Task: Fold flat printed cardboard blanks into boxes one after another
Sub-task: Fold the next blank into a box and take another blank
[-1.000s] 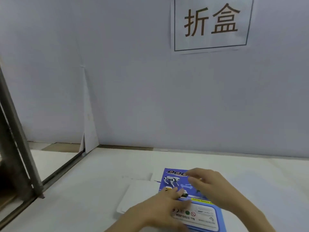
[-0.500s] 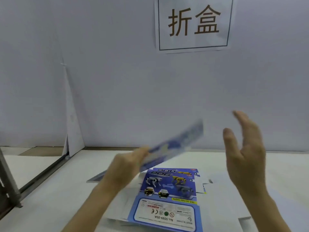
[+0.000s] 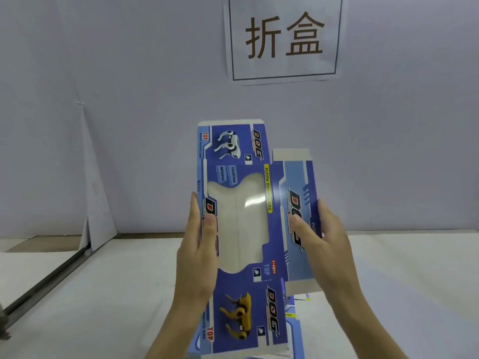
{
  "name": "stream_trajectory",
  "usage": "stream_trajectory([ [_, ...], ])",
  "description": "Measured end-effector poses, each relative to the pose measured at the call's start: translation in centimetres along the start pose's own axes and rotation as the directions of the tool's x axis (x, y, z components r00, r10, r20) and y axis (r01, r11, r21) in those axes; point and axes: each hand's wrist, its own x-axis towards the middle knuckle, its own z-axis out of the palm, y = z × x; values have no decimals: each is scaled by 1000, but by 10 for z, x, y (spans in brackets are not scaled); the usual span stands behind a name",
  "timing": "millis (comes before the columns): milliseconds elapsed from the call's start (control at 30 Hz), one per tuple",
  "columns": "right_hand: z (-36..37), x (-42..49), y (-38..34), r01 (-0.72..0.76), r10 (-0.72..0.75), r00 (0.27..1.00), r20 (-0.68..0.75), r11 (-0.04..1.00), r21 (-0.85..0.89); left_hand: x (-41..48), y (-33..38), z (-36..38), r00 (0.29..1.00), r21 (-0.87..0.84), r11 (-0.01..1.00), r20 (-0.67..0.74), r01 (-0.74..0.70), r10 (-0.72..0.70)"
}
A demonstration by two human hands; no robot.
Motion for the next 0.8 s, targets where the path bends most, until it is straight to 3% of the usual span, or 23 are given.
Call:
stream_trajectory([
  [233, 1, -2, 1, -105, 105, 994, 4, 994, -29, 1, -5, 8, 999, 59, 997, 4, 51, -51],
  [400, 8, -8, 2, -165, 142, 969, 202, 981, 102, -12, -4, 23, 995, 61, 996, 61, 70, -73],
  [533, 13, -13, 1, -191, 151, 958, 243, 970, 152, -13, -5, 25, 989, 82, 995, 135, 51, -62],
  [700, -9, -1, 0, -280, 190, 924, 333, 927, 249, 8, -7, -7, 953, -65, 965, 186, 254, -238],
  [800, -9, -1, 8, -313, 215, 909, 356, 918, 244, 12, -16, -18, 948, 22, 953, 91, 303, -304],
])
